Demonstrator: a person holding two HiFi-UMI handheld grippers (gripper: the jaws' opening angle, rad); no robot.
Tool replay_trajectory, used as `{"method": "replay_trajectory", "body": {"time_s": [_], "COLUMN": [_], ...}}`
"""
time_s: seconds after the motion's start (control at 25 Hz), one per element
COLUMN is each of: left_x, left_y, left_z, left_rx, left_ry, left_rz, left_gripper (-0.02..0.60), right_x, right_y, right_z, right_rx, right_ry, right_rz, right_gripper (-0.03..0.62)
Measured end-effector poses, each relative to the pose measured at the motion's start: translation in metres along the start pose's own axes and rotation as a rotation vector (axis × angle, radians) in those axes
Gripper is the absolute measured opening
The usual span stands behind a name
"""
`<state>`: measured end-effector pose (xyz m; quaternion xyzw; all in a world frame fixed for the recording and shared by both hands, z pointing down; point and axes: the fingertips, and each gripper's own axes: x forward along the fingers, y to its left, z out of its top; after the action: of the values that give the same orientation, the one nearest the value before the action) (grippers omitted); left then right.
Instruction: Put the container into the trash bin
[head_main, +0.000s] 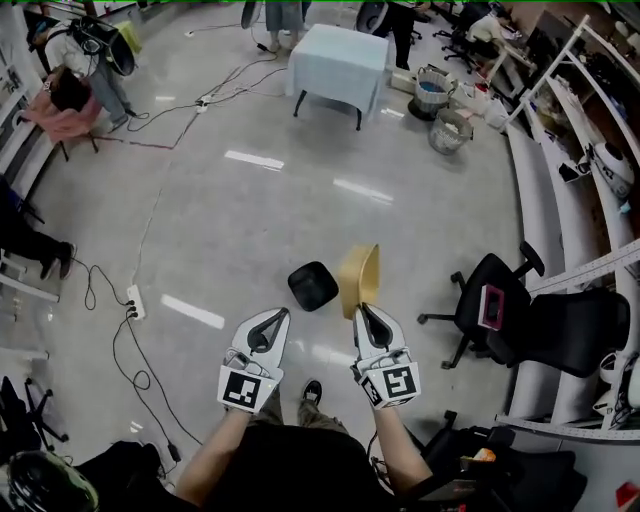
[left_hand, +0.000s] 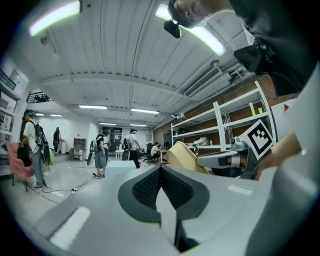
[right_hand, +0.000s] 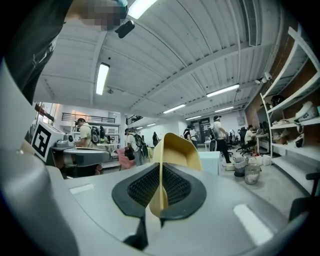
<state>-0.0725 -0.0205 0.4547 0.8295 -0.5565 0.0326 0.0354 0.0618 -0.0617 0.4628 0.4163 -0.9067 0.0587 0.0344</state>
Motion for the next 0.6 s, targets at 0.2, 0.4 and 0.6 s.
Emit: {"method": "replay_trajectory", "body": {"time_s": [0.2,0.4,0.6], "left_x": [0.056,0.099,0.131], "left_y": [0.065,0.094,0.101], "left_z": [-0.002,0.002,0.001], "left_rx": [-0.015,0.007,0.028], "left_ry": [-0.010,-0.008,-0.002], "left_rz": [-0.078,-0.160,-0.157], "left_gripper": [0.000,0.000,0.000], "right_x": [0.068,0.103,0.123], "right_y": [-0.009,-0.024,-0.056], "right_z": [0.002,0.014,0.006], "right_rx": [-0.038,-0.103,-0.114], "right_ry": [0.041,0.050,0.067], "right_rz": [-0.059,-0.097,-0.104], "right_gripper": [0.031,0.031,0.031]}}
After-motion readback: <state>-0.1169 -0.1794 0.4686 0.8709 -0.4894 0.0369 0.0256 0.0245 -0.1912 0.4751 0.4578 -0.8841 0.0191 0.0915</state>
